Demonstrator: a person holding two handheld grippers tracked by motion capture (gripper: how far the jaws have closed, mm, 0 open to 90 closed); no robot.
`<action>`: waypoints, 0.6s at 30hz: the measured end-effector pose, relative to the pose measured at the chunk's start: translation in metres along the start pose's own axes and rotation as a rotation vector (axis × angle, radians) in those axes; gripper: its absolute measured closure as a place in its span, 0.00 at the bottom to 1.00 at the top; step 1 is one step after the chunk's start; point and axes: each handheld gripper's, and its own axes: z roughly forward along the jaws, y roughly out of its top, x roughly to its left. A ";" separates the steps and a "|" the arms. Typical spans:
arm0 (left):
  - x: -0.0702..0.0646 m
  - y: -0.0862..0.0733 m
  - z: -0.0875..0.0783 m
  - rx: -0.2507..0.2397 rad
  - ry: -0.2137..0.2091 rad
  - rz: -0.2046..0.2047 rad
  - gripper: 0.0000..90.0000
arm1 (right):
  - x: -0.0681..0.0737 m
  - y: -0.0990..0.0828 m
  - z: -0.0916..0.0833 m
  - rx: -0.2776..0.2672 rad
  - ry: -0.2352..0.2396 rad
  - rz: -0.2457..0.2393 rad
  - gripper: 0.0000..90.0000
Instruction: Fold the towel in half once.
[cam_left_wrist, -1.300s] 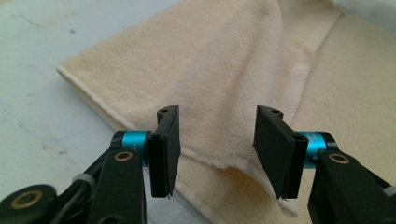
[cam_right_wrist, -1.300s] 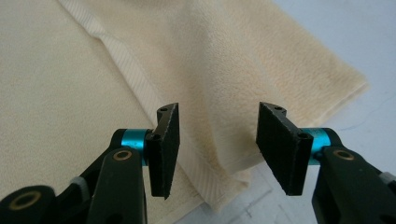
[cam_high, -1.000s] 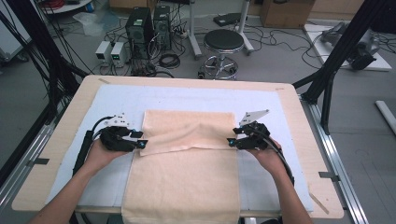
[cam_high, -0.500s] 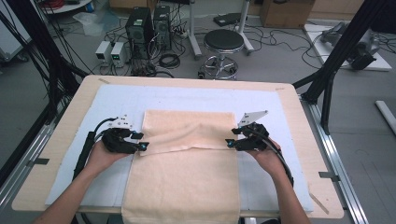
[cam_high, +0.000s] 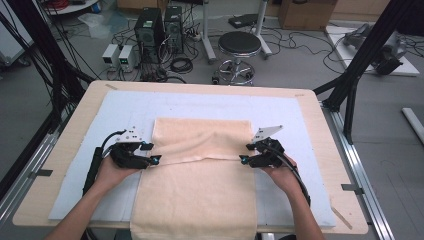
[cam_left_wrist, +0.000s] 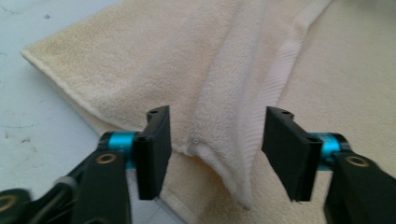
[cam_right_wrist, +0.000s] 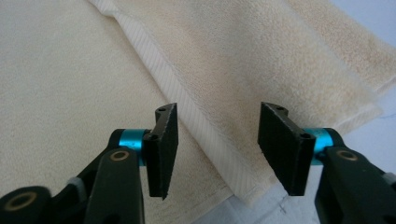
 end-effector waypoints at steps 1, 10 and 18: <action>0.001 0.000 0.001 0.003 0.005 -0.004 0.55 | -0.001 -0.002 0.001 -0.003 0.001 0.009 0.56; 0.006 -0.003 0.004 0.020 0.009 -0.014 0.84 | -0.002 -0.005 0.020 0.054 0.002 -0.018 0.77; 0.007 -0.002 -0.003 0.007 0.003 -0.023 0.90 | -0.001 -0.002 0.017 0.039 0.027 -0.030 0.94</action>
